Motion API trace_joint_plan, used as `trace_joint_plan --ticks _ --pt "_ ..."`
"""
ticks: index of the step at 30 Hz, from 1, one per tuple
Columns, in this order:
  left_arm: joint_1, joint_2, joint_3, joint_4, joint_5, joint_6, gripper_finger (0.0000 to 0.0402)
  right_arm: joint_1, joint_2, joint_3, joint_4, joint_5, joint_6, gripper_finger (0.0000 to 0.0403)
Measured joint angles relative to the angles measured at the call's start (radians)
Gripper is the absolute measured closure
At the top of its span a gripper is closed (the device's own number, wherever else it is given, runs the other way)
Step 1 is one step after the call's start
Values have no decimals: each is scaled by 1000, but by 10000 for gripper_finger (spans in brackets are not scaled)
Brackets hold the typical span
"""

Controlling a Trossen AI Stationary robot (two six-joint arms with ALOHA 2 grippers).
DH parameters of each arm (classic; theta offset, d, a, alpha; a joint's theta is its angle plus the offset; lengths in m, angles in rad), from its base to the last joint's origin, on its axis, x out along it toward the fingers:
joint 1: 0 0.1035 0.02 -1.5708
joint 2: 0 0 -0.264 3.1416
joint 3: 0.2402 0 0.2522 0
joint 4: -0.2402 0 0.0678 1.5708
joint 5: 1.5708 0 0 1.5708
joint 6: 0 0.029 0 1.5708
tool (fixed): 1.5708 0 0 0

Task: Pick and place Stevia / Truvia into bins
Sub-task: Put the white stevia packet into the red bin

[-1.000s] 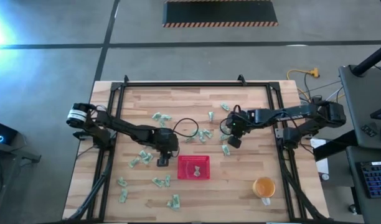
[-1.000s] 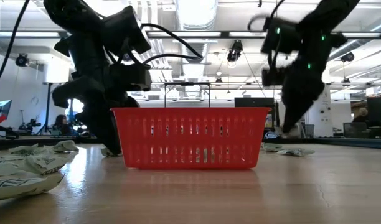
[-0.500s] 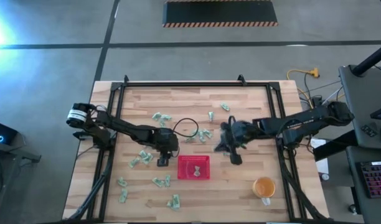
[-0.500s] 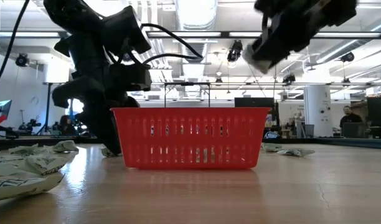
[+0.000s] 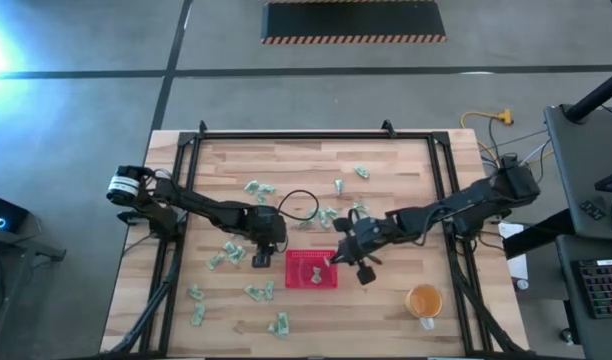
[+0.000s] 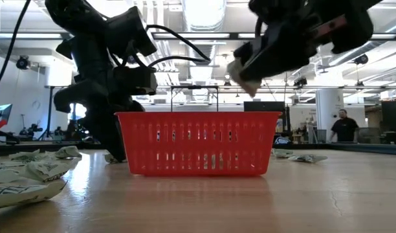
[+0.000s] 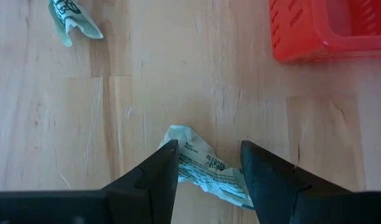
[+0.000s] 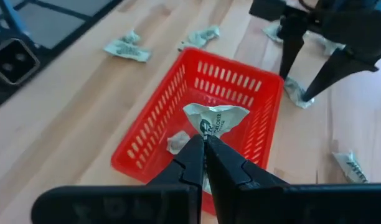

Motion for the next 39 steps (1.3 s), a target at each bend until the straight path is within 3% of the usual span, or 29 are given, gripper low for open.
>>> trace_joint_plan --ticks 5,14,20,39 --pt "0 0 0 -1 0 -2 246 0 47 16 -4 0 0 384" --pt "0 -38 30 -24 -4 -6 246 -1 75 30 -3 0 3 315" --pt "0 -47 41 -148 -82 -84 246 -1 45 27 -3 0 -23 288" --pt "-1 -36 12 -93 14 -140 246 0 22 19 -29 0 -26 302"
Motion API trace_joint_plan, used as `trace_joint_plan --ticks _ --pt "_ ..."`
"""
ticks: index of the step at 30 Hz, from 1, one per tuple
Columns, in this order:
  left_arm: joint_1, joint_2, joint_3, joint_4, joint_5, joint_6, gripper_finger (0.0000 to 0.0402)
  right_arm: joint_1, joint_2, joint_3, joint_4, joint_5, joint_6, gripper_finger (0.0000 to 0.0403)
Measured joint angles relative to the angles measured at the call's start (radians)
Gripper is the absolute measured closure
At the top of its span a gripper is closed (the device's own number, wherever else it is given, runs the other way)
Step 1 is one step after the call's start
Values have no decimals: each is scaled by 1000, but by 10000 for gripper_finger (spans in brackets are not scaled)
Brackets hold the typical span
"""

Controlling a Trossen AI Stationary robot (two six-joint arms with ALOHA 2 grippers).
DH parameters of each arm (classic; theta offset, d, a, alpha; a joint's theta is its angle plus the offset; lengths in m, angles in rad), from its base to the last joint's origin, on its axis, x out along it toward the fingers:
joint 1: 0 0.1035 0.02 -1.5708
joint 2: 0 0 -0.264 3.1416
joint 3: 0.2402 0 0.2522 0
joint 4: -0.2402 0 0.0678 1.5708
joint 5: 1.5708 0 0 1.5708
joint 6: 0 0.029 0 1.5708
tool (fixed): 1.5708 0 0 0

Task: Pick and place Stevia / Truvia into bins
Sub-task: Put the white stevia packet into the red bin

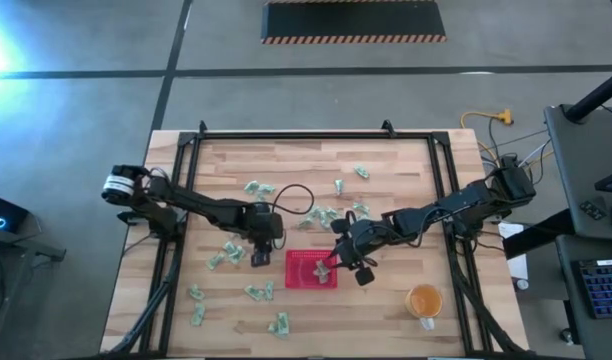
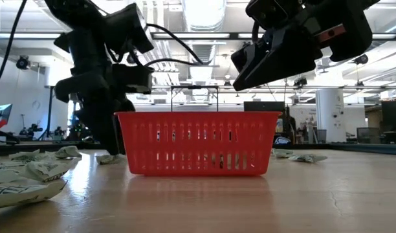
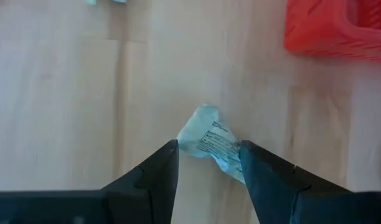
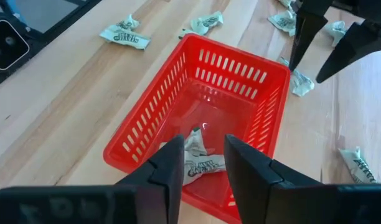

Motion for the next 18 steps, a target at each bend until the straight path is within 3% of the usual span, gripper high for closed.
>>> trace_joint_plan --ticks 8,16,18 --pt "0 46 0 26 45 10 264 0 0 0 -5 0 0 312" --pt "0 33 5 8 52 77 377 0 -4 -1 -39 2 -1 323" --pt "-1 25 9 3 52 91 394 0 -15 5 -97 47 -1 327"
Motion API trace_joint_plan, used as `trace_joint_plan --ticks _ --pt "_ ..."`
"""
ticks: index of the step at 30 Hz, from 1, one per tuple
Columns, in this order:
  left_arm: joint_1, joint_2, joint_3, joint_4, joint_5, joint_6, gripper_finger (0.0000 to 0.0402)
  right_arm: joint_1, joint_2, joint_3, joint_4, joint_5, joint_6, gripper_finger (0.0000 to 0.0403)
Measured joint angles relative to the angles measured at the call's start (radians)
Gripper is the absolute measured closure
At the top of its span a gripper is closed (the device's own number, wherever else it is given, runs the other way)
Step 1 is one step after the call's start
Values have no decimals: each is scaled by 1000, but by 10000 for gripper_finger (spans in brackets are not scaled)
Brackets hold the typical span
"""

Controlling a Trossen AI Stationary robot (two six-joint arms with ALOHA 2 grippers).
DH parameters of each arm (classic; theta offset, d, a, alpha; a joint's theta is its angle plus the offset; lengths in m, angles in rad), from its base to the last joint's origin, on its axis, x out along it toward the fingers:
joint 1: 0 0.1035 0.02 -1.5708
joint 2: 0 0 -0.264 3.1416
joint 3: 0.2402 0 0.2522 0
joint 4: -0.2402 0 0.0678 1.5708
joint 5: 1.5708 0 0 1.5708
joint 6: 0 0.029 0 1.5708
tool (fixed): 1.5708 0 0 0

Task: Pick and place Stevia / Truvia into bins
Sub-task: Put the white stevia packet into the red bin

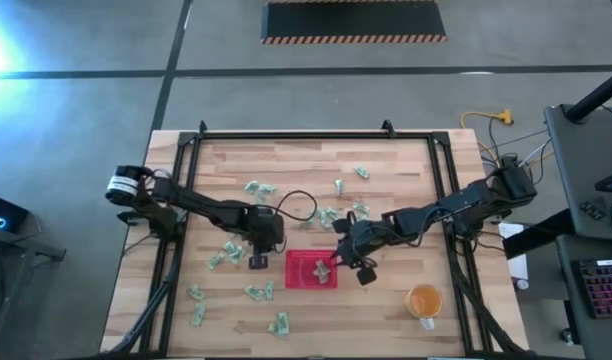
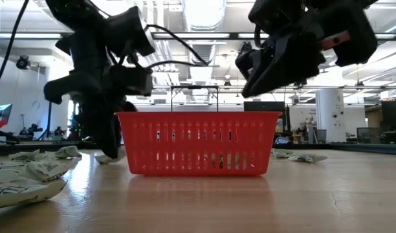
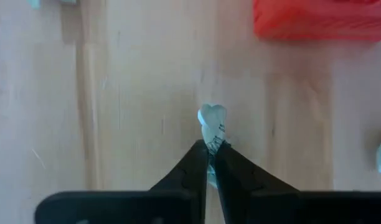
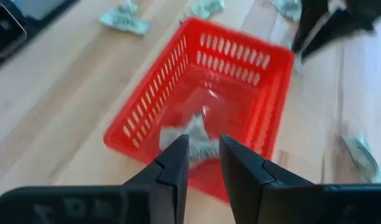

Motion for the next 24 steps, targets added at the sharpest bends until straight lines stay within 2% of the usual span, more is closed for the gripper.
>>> trace_joint_plan --ticks 6,9,13,17,21,24 --pt "-1 -33 4 0 -71 21 399 7 -76 27 -277 326 105 337" --pt "-1 -56 8 -1 -104 24 400 7 -124 17 -383 406 196 340" --pt "-8 -94 16 6 -154 28 401 6 -163 -15 -462 427 304 338" --pt "-25 -135 16 21 -201 29 401 6 -178 -48 -470 427 381 339" --pt "-49 -169 14 74 -201 35 401 6 -169 -78 -465 416 441 339" --pt "-78 -183 13 146 -190 77 401 6 -151 -93 -459 359 463 337"
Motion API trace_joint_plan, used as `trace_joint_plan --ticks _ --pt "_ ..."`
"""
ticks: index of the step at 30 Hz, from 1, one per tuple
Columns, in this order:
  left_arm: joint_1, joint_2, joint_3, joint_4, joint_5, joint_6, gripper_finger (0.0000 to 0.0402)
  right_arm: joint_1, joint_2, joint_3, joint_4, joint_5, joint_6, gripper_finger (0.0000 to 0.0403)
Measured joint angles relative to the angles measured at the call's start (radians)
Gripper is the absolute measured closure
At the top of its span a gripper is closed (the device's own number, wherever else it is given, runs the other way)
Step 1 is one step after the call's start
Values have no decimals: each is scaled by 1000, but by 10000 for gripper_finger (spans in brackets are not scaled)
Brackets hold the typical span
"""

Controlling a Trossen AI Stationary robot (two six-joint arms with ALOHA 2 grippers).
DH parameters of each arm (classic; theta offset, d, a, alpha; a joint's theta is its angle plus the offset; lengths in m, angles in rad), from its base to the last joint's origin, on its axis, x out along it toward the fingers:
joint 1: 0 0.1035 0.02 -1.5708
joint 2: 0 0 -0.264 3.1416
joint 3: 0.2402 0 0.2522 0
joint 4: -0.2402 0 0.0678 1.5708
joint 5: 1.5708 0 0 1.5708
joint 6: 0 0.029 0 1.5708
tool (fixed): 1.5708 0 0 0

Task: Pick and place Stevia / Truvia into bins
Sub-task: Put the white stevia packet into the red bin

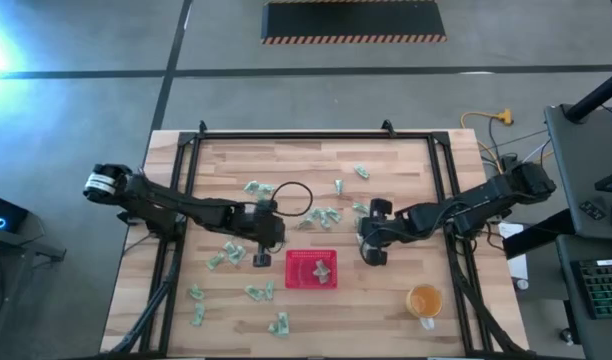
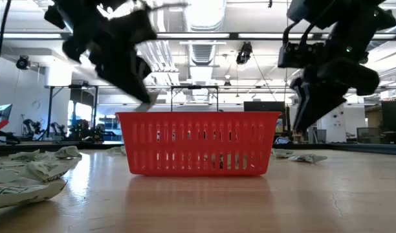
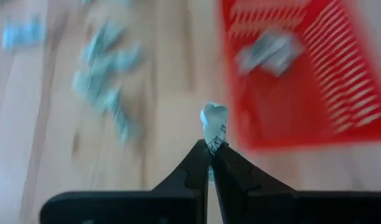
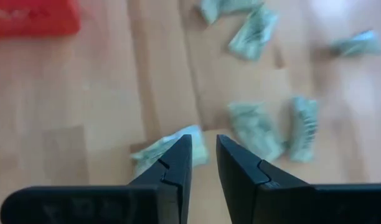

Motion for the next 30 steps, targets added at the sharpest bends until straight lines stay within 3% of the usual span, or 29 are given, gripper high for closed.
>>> trace_joint_plan --ticks 7,21,30 --pt "-54 16 -2 234 161 154 401 0 50 -15 42 -50 10 339" --pt "-58 132 2 241 153 203 399 0 87 -16 57 -48 10 324" --pt "-58 132 1 261 150 203 292 0 88 -24 64 -47 36 299"
